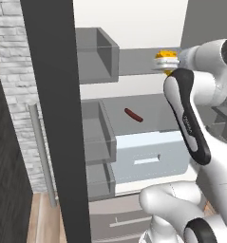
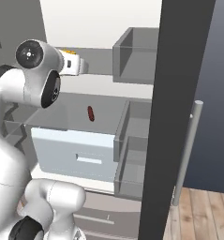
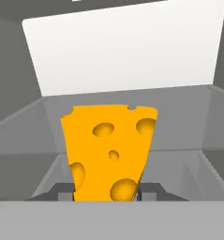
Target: Retrieve the sausage and cheese from the fridge and place them on the cutting board on the counter.
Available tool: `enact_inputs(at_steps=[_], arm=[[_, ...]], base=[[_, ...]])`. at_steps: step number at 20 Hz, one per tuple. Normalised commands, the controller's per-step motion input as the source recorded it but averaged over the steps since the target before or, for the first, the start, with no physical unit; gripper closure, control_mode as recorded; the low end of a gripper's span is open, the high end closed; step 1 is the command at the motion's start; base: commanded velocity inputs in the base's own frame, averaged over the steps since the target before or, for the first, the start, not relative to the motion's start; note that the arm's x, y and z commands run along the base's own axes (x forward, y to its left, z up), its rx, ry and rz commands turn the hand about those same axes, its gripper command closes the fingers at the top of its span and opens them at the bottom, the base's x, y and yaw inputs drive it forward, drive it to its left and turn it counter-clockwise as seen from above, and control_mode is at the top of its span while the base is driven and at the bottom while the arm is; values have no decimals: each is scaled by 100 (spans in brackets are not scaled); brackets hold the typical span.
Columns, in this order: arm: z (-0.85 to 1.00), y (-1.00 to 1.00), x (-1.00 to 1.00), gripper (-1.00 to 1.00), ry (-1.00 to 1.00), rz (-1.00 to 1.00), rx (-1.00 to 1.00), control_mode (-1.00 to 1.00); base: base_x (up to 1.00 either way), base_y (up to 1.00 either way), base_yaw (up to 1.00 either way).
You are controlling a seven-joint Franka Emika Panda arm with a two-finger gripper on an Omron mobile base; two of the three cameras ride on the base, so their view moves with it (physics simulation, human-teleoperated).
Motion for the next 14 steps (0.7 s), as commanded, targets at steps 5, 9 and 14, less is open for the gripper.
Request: enact_inputs(at_steps=[5,9,14], arm=[[15,0,-100,100,5,0,0,-100],[-1,0,-92,100,0,0,0,-100],[-3,0,-70,100,0,0,0,-100]], base=[[0,0,0],[0,0,0],[0,0,0]])
